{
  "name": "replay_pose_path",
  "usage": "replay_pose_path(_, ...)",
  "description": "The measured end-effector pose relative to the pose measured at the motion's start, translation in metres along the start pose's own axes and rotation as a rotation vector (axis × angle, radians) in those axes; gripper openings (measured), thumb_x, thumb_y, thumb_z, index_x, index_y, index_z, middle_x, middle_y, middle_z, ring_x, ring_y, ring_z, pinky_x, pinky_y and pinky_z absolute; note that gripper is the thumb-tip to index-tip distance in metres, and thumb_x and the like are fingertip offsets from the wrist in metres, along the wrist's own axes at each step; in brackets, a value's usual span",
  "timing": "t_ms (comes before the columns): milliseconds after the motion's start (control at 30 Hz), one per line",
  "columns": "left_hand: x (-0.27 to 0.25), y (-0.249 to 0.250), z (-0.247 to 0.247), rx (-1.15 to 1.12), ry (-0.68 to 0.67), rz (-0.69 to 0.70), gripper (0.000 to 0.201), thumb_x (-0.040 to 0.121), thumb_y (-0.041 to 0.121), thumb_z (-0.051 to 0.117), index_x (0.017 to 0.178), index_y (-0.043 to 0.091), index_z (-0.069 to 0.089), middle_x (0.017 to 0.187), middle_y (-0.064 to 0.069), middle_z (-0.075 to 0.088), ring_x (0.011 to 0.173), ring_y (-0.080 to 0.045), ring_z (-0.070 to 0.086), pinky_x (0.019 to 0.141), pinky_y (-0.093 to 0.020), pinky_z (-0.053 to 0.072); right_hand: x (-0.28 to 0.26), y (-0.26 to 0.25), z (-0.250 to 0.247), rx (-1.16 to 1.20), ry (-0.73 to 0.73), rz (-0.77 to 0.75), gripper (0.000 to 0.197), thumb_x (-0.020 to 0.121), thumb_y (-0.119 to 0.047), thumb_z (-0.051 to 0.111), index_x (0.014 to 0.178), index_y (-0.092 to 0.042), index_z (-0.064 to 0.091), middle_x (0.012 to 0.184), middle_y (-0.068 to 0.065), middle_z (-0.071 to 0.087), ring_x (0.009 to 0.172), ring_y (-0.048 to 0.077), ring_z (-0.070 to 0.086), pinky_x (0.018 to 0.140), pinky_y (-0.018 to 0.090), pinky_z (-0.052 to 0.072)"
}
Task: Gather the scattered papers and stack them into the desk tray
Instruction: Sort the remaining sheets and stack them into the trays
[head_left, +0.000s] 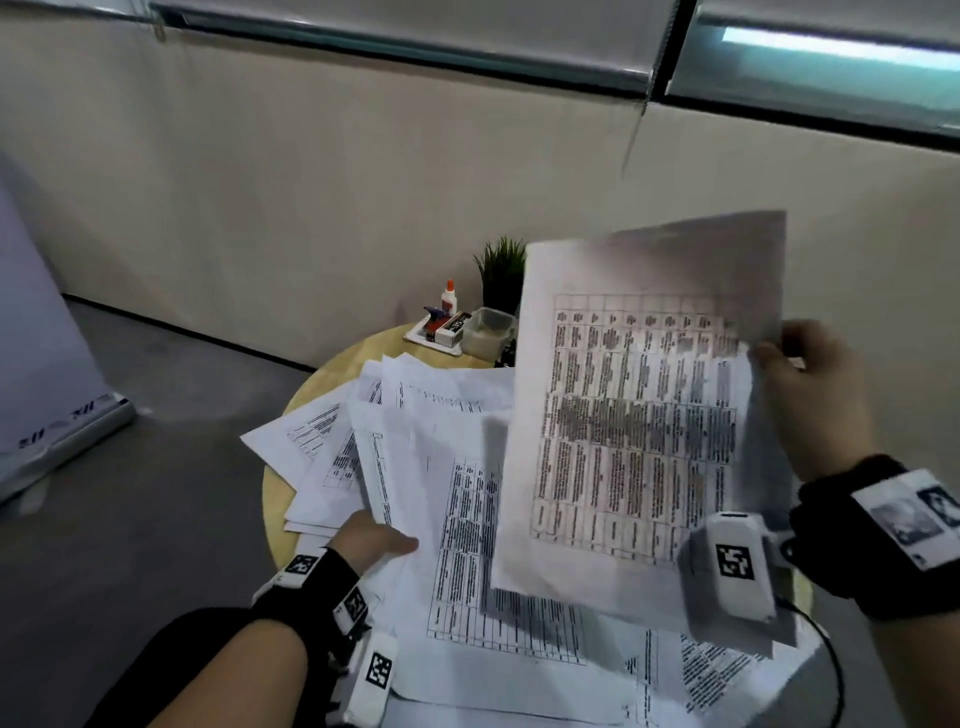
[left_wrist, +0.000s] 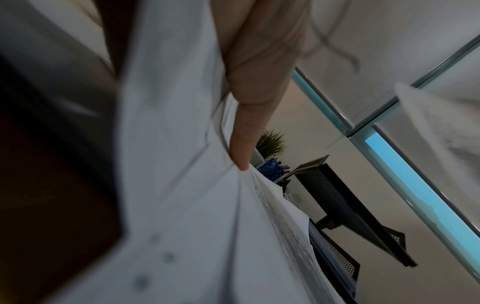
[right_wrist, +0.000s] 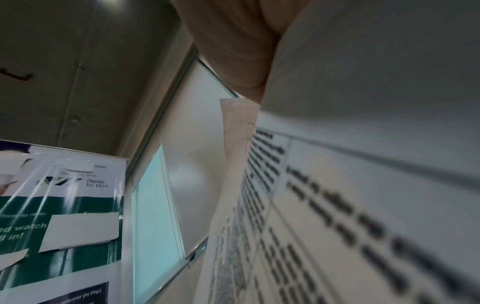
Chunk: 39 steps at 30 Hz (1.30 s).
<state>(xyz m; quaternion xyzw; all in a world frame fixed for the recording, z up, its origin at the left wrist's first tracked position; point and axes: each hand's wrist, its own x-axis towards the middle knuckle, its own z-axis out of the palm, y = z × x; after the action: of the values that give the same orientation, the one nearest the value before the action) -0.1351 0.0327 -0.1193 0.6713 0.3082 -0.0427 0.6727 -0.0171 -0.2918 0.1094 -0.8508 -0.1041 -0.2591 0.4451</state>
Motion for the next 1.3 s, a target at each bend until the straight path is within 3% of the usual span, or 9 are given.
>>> replay_pose_path(167,-0.002,0.002,0.003,-0.124,0.034,-0.046,0.04,0.08,0.003,0.07,0.115,-0.012,0.058,0.096,-0.014,0.067,0.09,-0.026,0.062,0.093,-0.034,0.046,-0.033,0.036,0.052,-0.092,-0.199,0.099,0.015,0.091,-0.008,0.057,0.101,-0.002,0.067,0.086,0.009,0.063,0.084,0.021,0.057,0.068,0.026,0.034)
replay_pose_path(367,0.002,0.008,0.012,-0.258,0.083,-0.045,0.041,0.094,0.016,0.057,0.125,-0.01,0.051,0.125,-0.017,0.057,0.117,-0.025,0.054,0.102,-0.028,0.037,-0.069,0.073,0.107,-0.021,-0.326,0.334,0.019,0.093,-0.011,0.056,0.11,-0.005,0.061,0.101,0.01,0.066,0.096,0.026,0.061,0.074,0.026,0.041)
replay_pose_path(500,0.004,0.006,0.01,-0.289,0.077,-0.053,0.042,0.09,0.021,0.062,0.123,-0.004,0.056,0.121,-0.01,0.06,0.118,-0.023,0.055,0.102,-0.028,0.038,-0.08,0.1,0.129,-0.206,-0.613,0.578,0.059,0.091,-0.027,0.06,0.138,0.001,0.036,0.125,0.021,0.056,0.112,0.031,0.056,0.089,0.035,0.045)
replay_pose_path(767,0.002,0.001,0.009,-0.087,-0.028,-0.004,0.07,0.048,0.044,0.087,0.105,0.006,0.07,0.105,-0.003,0.072,0.102,-0.019,0.065,0.105,-0.037,0.043,-0.102,0.107,0.148,-0.322,-0.869,0.574,0.033,0.082,-0.025,0.066,0.098,-0.004,0.046,0.08,0.001,0.048,0.074,0.016,0.048,0.048,0.021,0.032)
replay_pose_path(833,-0.002,0.002,0.012,-0.027,-0.063,-0.005,0.063,0.058,0.026,0.087,0.112,0.001,0.066,0.11,-0.009,0.07,0.102,-0.022,0.065,0.103,-0.038,0.043,-0.105,0.108,0.153,-0.191,-0.88,0.553,0.021,0.081,-0.02,0.068,0.087,-0.009,0.051,0.084,0.003,0.058,0.079,0.019,0.057,0.058,0.023,0.044)
replay_pose_path(900,-0.005,0.002,0.013,-0.001,-0.018,-0.012,0.048,0.075,0.002,0.075,0.118,-0.007,0.058,0.115,-0.017,0.065,0.102,-0.025,0.061,0.1,-0.035,0.043,-0.109,0.105,0.154,-0.033,-0.891,0.563,0.019,0.083,-0.009,0.065,0.099,-0.006,0.056,0.101,0.01,0.067,0.089,0.022,0.063,0.074,0.024,0.052)
replay_pose_path(1000,-0.007,0.0,0.013,-0.031,0.012,0.016,0.041,0.079,-0.007,0.068,0.118,-0.009,0.057,0.114,-0.018,0.065,0.099,-0.024,0.059,0.093,-0.03,0.043,-0.113,0.097,0.149,0.088,-0.875,0.631,0.04,0.085,0.003,0.061,0.124,0.003,0.049,0.109,0.013,0.062,0.086,0.019,0.062,0.064,0.012,0.049)
replay_pose_path(1133,-0.016,0.003,0.011,-0.099,0.048,0.044,0.031,0.079,-0.012,0.065,0.109,-0.009,0.06,0.098,-0.015,0.066,0.095,-0.024,0.059,0.089,-0.03,0.042,-0.109,0.104,0.14,0.022,-0.775,0.698,0.086,0.079,-0.019,0.075,0.147,-0.004,0.023,0.142,0.019,0.041,0.127,0.032,0.045,0.106,0.036,0.038)
replay_pose_path(1300,-0.028,0.014,0.005,-0.242,0.057,0.152,0.044,0.078,-0.017,0.062,0.12,-0.006,0.054,0.114,-0.02,0.062,0.099,-0.027,0.057,0.095,-0.035,0.042,-0.108,0.107,0.125,0.217,-0.759,0.774,0.1,0.064,-0.034,0.086,0.143,-0.007,0.031,0.134,0.014,0.051,0.116,0.03,0.054,0.099,0.043,0.045)
